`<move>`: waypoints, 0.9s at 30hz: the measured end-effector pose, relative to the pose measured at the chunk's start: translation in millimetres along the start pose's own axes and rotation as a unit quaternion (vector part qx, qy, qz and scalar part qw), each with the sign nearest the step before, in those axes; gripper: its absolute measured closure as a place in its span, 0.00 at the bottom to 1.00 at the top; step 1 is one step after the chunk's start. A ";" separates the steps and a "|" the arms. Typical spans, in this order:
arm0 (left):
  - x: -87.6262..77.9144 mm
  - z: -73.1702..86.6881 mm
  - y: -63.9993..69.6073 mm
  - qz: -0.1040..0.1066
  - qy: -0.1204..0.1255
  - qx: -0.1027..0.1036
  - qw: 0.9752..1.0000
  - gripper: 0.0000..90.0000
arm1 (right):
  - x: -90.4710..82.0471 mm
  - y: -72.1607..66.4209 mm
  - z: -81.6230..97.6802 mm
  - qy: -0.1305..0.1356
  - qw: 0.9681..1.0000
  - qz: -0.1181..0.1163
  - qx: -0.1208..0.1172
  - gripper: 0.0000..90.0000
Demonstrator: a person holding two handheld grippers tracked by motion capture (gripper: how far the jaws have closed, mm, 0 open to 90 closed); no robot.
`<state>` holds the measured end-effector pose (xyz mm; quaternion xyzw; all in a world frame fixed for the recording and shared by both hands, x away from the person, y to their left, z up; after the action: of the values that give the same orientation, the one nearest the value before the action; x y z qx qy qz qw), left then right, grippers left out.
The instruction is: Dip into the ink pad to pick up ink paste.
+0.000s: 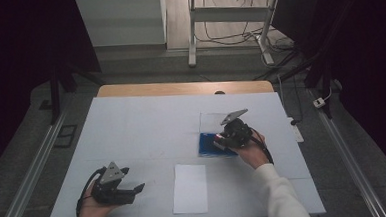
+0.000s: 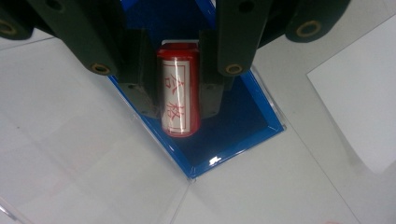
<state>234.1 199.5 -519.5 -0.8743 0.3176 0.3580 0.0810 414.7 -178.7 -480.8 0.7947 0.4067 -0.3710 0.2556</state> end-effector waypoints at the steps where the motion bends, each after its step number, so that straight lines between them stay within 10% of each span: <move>1: 0.0 0.1 -0.1 0.000 0.000 0.000 1.000 0.24 | 0.1 -0.2 -1.3 -0.006 1.000 0.000 0.000 0.78; 27: -0.5 2.0 -0.4 -0.003 -0.004 0.004 1.000 0.24 | 5.5 0.0 -4.8 -0.041 0.999 -0.004 0.008 0.79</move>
<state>233.0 200.8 -520.7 -0.8736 0.3161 0.3599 0.0863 418.7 -172.7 -482.3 0.7793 0.3958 -0.4075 0.2644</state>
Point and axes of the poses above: each handheld gripper's, and its own axes: x roughly forward along the jaws, z roughly out of its underside, y roughly to its right, the point moved 1 cm from there along x, roughly forward along the jaws, and after that the axes turned 3 degrees about -x, right-handed, at the moved point
